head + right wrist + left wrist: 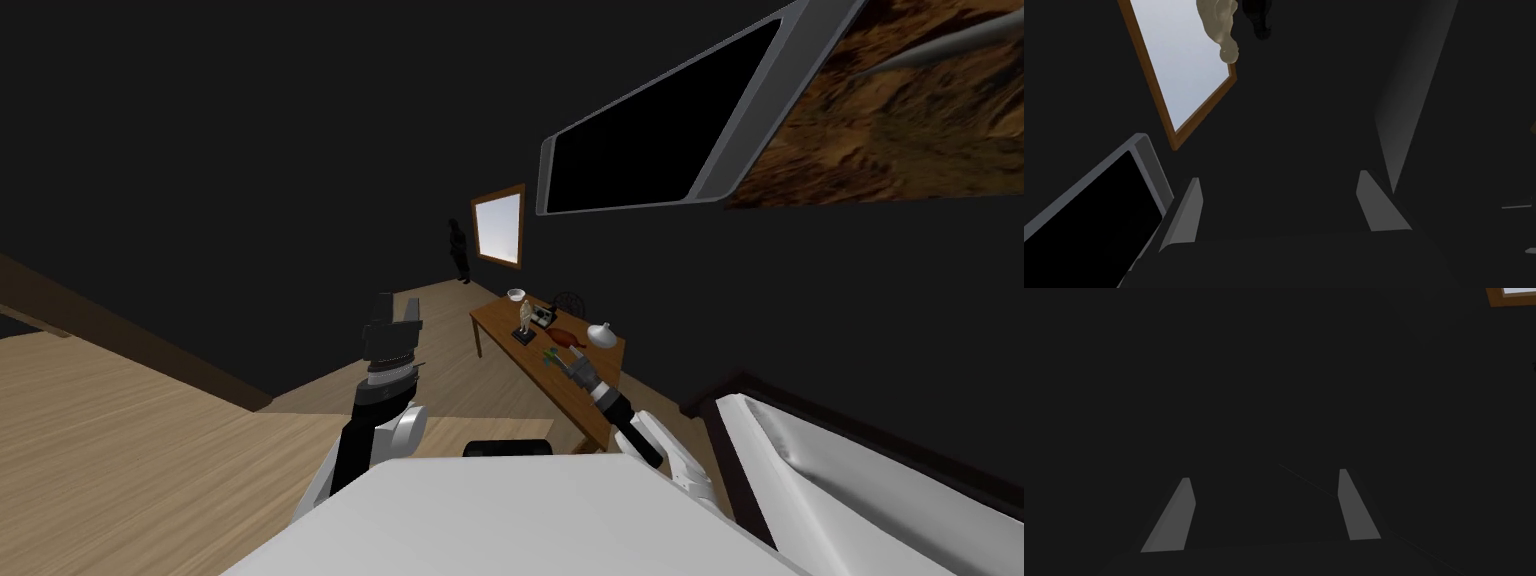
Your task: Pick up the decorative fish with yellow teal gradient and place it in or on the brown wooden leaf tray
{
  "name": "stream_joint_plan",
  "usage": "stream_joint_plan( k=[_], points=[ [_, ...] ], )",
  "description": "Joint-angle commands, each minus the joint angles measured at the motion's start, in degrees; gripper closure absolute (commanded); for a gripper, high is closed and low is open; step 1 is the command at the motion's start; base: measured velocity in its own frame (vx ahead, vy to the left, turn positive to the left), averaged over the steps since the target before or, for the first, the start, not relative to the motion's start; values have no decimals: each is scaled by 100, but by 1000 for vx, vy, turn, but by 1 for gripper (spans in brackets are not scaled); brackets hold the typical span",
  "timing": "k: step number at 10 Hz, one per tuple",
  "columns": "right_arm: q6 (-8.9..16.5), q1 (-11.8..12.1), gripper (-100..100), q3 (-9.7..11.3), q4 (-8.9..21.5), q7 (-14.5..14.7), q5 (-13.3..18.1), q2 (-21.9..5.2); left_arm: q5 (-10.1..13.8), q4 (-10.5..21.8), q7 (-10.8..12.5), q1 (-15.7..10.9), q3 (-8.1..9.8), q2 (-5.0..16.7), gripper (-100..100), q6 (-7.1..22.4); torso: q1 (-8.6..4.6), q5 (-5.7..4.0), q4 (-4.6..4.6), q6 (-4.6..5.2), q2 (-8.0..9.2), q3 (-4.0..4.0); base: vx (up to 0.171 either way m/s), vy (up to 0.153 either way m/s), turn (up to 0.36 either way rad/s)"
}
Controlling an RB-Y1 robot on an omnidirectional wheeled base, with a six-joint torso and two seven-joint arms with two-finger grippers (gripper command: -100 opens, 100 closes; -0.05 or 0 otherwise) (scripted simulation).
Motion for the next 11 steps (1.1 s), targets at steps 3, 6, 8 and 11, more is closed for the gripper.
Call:
stream_joint_plan(
  k=[3, 6, 8, 11],
  points=[
    [-35, -134, -100, 13, 451, 288, 258, -156, 0, 0, 0, 0, 0, 0, 0, 0, -1, 0, 1, -1, 2, 1, 31, 24, 55],
    [-124, -264, -100, 0, 920, 646, 568, -376, 0, 0, 0, 0, 0, 0, 0, 0, -3, 0, 0, 2, 3, 1, 34, 23, 64],
    [-166, -327, -100, -7, 1221, 817, 716, -485, 0, 0, 0, 0, 0, 0, 0, 0, -2, 0, 1, 1, 5, 2, 29, 22, 57],
    [-206, -389, -100, -14, 1477, 982, 858, -593, 0, 0, 0, 0, 0, 0, 0, 0, -2, 0, 1, 1, 4, 2, 30, 21, 48]
  ],
)
